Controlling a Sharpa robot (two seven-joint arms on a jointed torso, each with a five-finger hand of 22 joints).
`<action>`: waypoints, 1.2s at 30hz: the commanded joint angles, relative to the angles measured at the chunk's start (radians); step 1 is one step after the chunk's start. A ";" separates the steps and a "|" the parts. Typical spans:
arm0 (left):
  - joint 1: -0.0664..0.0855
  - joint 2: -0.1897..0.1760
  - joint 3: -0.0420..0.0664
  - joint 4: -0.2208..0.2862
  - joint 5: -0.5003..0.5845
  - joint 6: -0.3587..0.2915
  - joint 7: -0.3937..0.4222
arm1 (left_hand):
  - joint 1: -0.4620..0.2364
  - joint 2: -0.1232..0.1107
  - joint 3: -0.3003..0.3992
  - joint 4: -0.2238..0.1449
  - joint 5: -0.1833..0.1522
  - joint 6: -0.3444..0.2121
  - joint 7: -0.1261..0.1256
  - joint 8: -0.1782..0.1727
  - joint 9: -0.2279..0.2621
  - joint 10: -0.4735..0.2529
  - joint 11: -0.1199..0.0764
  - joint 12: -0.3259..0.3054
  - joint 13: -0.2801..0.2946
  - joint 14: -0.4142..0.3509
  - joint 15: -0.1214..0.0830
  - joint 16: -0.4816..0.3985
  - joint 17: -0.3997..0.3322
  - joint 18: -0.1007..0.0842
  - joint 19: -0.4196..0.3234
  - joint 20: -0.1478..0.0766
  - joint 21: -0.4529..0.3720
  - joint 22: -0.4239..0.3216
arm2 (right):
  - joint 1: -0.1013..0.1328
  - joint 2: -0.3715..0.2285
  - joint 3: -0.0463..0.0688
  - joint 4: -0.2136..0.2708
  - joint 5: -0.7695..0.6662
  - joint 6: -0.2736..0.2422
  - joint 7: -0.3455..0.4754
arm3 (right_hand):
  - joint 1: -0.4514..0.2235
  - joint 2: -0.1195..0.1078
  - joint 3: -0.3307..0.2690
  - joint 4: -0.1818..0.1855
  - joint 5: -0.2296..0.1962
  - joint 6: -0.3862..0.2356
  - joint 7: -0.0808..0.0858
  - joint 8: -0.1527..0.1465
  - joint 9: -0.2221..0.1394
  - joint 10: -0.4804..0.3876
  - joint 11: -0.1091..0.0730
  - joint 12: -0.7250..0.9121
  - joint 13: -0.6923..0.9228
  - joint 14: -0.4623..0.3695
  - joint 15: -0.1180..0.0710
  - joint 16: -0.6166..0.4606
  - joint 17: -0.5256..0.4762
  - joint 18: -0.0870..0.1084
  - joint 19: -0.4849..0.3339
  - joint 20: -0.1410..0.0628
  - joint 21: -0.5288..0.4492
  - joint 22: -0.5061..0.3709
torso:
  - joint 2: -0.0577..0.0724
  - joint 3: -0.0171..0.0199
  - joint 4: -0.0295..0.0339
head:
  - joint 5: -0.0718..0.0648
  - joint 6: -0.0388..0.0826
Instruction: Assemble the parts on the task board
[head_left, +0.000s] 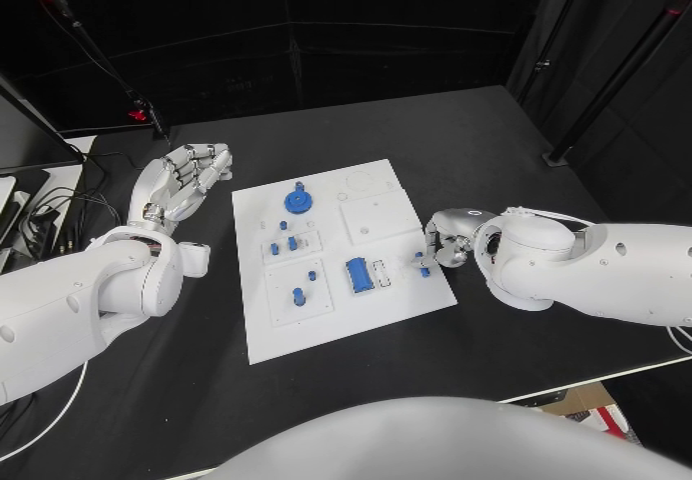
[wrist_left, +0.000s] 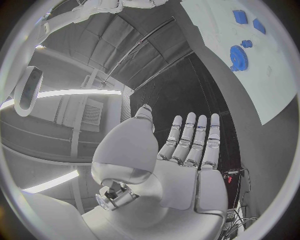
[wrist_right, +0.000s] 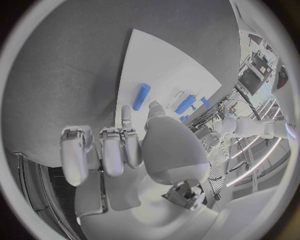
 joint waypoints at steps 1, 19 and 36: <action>0.001 0.001 0.001 0.002 0.001 0.006 0.090 | -0.001 0.010 -0.006 0.000 0.005 -0.008 0.126 0.005 -0.001 -0.007 0.002 0.005 -0.001 -0.006 -0.001 0.007 -0.001 -0.014 -0.001 0.000 0.004 -0.001 | 0.001 0.004 0.000 -0.002 0.007 0.045 -0.013 | 0.012 -0.003 0.002 -0.005 -0.005 -0.005 0.001 -0.005 -0.002 0.104 -0.009 0.003 0.263 0.104 -0.006 0.002 0.263 -0.015 0.104 -0.009 0.003 0.263 | 0.000 0.0003 0.0007 | -0.003 0.000; 0.001 -0.003 0.001 0.002 0.001 0.006 0.091 | 0.000 0.010 -0.007 0.000 0.005 -0.008 0.126 0.006 -0.001 -0.008 0.002 0.006 -0.001 -0.006 -0.001 0.008 -0.002 -0.014 -0.001 0.000 0.004 -0.001 | -0.002 0.035 0.000 -0.019 0.023 0.099 -0.016 | 0.117 -0.005 0.046 -0.021 -0.046 0.000 -0.003 -0.019 -0.027 0.104 -0.012 0.003 0.263 0.104 -0.008 0.002 0.263 -0.015 0.104 -0.011 0.003 0.263 | 0.000 0.0002 0.0002 | -0.001 0.000; 0.001 -0.003 0.001 0.002 0.001 0.005 0.090 | 0.000 0.011 -0.008 0.000 0.005 -0.009 0.126 0.006 -0.001 -0.008 0.002 0.006 -0.001 -0.006 -0.001 0.009 -0.002 -0.014 -0.001 0.000 0.004 -0.001 | -0.006 0.057 0.000 -0.032 0.028 0.112 -0.012 | 0.241 -0.031 0.277 -0.046 -0.165 0.022 -0.013 -0.093 -0.093 0.104 -0.021 0.003 0.263 0.104 -0.012 0.002 0.263 -0.015 0.104 -0.015 0.003 0.263 | 0.000 -0.0005 -0.0009 | 0.000 0.000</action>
